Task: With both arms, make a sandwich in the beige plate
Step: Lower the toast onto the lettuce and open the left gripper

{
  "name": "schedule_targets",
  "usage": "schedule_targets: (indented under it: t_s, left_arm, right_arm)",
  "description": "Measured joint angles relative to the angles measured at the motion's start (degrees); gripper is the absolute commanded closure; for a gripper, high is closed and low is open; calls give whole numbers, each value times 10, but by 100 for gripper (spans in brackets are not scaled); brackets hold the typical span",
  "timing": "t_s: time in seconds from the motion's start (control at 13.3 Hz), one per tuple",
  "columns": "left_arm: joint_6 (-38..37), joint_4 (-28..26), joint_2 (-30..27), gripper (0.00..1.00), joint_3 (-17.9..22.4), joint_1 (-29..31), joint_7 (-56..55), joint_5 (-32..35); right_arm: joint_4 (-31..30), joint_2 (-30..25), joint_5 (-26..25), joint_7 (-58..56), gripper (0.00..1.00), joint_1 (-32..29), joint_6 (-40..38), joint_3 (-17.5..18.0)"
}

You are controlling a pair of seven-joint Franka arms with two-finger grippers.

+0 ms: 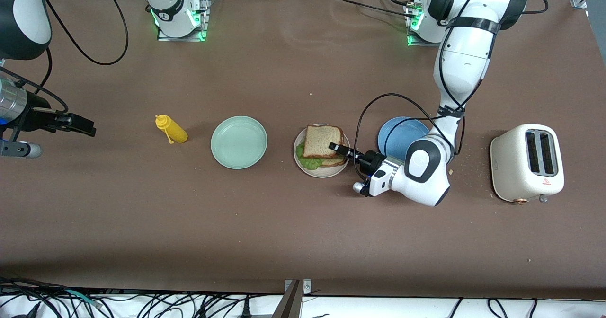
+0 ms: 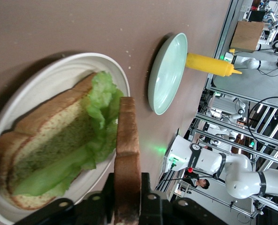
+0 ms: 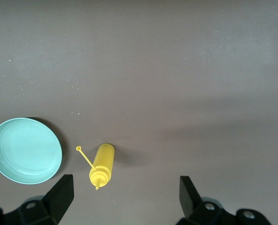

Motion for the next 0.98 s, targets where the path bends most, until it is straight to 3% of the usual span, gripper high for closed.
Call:
schedule_targets:
  t_s: [0.68,0.98]
  left_arm:
    - [39,2,3,0,16,6,-5,0]
    - [40,8,-18,0,43,9,-35,6]
  right_arm:
    - [0,0,0,0,0,0,0,-1]
    - [0,0,0,0,0,-1,1,-1]
